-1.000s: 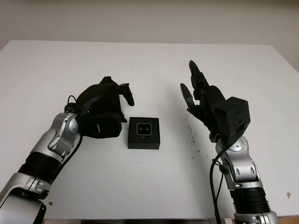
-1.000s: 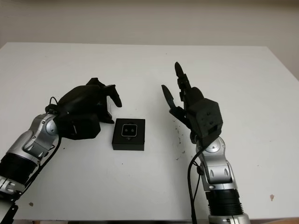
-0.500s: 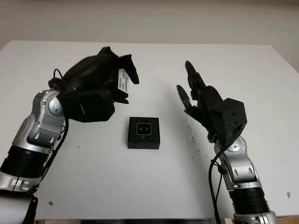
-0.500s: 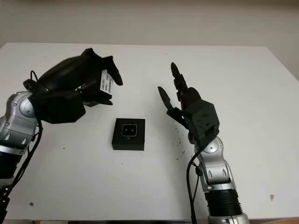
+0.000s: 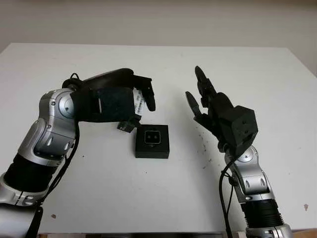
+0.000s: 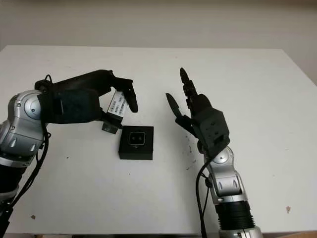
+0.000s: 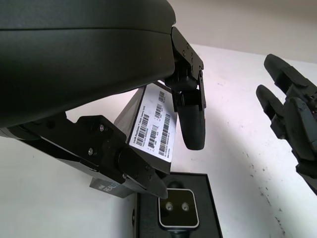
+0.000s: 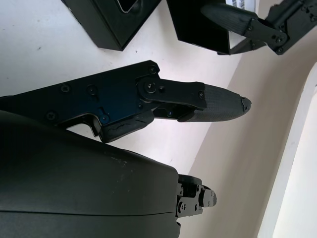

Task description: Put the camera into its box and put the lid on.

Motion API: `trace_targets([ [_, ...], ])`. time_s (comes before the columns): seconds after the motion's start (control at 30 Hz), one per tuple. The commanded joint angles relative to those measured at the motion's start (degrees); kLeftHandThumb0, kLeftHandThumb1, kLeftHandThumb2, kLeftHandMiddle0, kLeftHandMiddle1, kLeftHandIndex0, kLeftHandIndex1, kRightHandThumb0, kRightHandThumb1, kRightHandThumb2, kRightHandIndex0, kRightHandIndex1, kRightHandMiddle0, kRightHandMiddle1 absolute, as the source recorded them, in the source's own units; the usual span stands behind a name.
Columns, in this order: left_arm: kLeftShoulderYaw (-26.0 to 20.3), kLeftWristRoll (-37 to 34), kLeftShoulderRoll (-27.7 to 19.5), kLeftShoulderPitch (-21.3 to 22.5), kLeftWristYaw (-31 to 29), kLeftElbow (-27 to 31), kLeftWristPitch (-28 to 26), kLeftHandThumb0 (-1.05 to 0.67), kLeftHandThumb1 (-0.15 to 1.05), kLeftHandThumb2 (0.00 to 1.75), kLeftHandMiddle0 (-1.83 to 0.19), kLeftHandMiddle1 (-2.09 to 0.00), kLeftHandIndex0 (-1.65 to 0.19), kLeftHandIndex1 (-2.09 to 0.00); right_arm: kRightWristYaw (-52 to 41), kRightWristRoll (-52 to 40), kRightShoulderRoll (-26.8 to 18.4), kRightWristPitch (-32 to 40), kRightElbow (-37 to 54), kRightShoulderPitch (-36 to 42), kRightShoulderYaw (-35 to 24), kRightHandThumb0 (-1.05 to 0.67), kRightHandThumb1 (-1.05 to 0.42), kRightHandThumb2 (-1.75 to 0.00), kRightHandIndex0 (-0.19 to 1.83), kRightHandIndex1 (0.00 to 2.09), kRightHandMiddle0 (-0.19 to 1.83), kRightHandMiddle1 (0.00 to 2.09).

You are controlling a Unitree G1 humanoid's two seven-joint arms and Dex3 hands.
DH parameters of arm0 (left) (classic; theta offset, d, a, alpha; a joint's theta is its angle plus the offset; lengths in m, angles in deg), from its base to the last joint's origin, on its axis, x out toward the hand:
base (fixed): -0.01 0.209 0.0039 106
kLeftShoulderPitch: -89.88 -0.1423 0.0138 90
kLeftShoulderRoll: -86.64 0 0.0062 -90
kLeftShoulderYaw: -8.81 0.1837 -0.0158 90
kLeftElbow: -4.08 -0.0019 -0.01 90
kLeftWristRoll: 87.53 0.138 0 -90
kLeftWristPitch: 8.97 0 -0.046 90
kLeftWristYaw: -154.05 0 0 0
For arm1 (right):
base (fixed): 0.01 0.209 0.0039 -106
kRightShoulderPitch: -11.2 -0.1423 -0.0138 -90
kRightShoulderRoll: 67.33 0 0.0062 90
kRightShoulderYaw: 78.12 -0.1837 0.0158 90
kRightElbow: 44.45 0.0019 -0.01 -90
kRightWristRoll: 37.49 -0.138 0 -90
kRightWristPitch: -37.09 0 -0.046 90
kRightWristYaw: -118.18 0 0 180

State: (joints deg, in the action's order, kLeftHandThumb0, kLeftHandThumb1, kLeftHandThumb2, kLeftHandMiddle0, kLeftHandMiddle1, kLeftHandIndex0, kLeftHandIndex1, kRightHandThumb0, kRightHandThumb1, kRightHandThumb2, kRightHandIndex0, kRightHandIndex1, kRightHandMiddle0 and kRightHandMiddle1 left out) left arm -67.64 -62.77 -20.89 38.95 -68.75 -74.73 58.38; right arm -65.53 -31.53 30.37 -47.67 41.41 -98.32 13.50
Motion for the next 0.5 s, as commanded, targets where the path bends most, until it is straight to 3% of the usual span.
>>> trace_targets([
  [0.0,0.5,-0.44,0.11,0.14,-0.86,1.23,-1.14,-0.07,0.91,0.05,-0.46,-1.28,-0.4,-1.31,0.8,0.39,0.43,-1.05,-0.3,-0.61,0.01,-0.73,-1.05,-0.51,-0.06,0.07,-0.02,0.06],
  [0.13,0.75,-1.91,0.53,-0.23,-1.99,1.55,-3.06,-0.09,0.92,0.05,-0.41,-1.47,-0.36,-1.36,2.03,0.86,0.73,-0.92,-0.42,-0.83,-0.03,-0.72,-1.05,-0.52,-0.06,0.06,-0.03,0.05],
  [0.47,2.44,-2.09,0.0,0.64,-3.11,2.08,-5.33,-0.15,0.93,0.05,-0.46,-1.66,-0.35,-1.46,2.93,0.7,1.1,-1.25,-0.81,-1.16,-0.22,-0.72,-1.05,-0.52,-0.05,0.06,-0.03,0.05],
])
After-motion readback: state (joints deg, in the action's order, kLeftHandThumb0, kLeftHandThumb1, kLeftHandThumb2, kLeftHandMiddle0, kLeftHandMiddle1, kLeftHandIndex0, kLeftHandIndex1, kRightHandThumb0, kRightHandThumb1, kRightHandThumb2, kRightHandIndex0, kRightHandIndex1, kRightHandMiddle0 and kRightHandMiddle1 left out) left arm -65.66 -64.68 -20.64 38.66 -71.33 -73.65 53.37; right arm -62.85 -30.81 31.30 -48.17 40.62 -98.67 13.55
